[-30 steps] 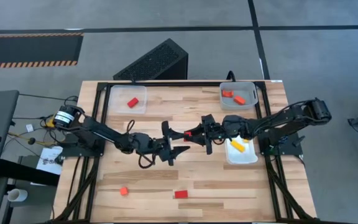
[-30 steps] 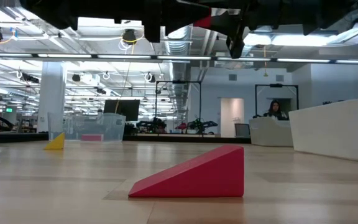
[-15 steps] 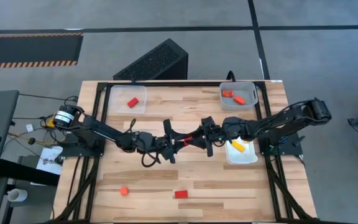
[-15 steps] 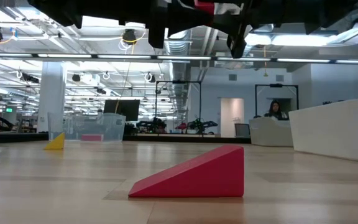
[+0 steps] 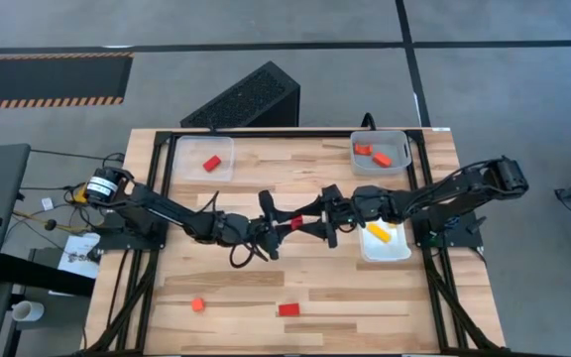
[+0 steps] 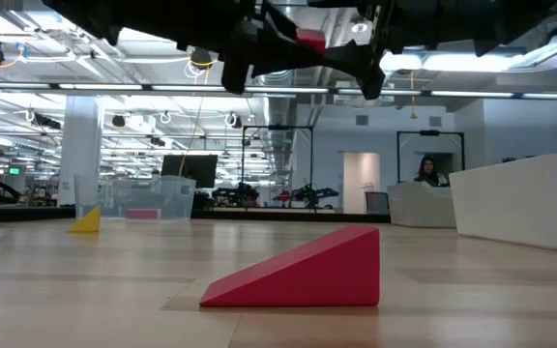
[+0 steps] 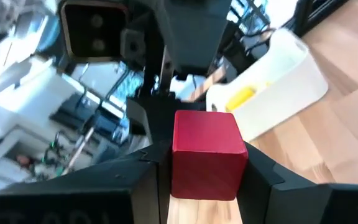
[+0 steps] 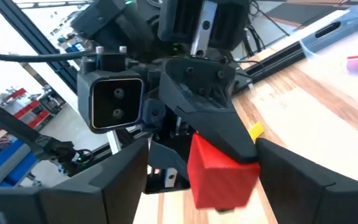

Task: Sort & place blocks by color
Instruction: Put the right red block into the transparent bin

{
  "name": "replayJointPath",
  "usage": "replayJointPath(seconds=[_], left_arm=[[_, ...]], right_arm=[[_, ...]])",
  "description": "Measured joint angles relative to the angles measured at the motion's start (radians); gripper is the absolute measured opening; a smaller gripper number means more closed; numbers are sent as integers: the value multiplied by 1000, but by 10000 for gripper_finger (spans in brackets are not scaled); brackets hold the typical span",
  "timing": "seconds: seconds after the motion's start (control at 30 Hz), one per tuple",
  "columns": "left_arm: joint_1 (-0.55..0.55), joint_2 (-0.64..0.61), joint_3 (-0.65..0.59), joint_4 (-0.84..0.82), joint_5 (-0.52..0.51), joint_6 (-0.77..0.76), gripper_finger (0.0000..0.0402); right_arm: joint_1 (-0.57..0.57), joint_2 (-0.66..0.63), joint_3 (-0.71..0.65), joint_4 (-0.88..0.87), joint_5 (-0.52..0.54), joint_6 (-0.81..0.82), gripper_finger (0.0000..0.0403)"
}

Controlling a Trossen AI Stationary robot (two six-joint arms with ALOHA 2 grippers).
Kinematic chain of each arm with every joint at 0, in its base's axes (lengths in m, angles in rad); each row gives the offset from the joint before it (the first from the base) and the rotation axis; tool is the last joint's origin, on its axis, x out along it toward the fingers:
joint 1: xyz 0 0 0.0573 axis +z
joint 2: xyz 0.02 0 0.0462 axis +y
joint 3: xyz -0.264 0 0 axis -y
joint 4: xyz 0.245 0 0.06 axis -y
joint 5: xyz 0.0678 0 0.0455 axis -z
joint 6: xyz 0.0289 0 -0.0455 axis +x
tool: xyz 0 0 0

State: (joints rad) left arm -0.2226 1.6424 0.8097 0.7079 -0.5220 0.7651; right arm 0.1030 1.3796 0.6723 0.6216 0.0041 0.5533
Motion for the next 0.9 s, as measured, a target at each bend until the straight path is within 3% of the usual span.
replayJointPath(seconds=[0.33, 0.47, 0.6, 0.7, 0.9], left_arm=[[14, -200, -2, -459, -125, -207, 98], [113, -313, -2, -749, -127, -388, 98], [315, -420, -2, -1005, 41, -592, 98], [491, -453, -2, -1087, 195, -680, 98], [720, -444, -2, -1162, 314, -729, 98]], right_arm=[[7, -1, 2, -22, -17, -19, 313], [17, -1, 2, -37, -7, -39, 313], [31, -1, 2, -57, -3, -56, 312], [33, -1, 2, -66, 11, -64, 310], [34, -1, 2, -88, 25, -66, 309]])
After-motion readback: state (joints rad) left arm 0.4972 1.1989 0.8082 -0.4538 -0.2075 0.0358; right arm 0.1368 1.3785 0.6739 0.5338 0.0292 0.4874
